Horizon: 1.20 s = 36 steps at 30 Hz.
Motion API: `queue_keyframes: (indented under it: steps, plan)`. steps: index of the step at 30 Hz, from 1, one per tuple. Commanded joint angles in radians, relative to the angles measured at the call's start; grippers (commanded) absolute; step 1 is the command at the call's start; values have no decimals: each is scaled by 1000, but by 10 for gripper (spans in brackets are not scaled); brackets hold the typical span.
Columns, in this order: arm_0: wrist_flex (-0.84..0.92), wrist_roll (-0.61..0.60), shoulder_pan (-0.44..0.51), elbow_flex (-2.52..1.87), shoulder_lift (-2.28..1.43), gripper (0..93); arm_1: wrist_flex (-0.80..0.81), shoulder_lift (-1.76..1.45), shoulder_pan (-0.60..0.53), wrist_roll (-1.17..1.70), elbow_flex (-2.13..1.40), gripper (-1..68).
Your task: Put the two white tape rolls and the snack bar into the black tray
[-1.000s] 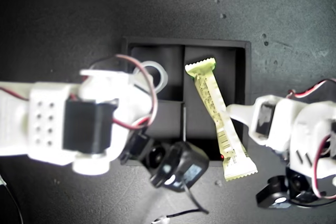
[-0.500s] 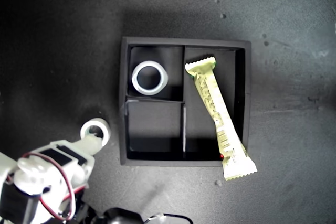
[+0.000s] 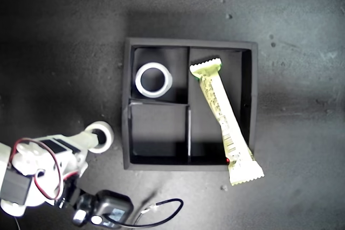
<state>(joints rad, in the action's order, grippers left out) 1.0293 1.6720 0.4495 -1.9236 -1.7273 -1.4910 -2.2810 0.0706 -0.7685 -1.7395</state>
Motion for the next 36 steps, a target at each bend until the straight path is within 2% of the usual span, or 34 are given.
queue_keyframes:
  steps: [1,22,25,27,30,33,36]
  plan:
    - [-25,-20,-3,9,-20,142,37,-25,-11,-12,-25,92]
    - [-124,-12,-29,-35,72,131,69,-34,-34,-32,-109,91]
    - [-124,17,-54,-51,127,98,84,-38,-41,-37,-118,90]
    - [-121,54,-89,-72,175,39,106,-49,-49,-54,-144,83]
    - [-52,52,-118,-58,135,1,138,-123,-51,-121,-216,50]
    - [150,-6,-132,84,43,1,170,-337,-44,-238,-359,0]
    - [310,-98,-144,296,37,1,222,-643,-52,-342,-577,-1]
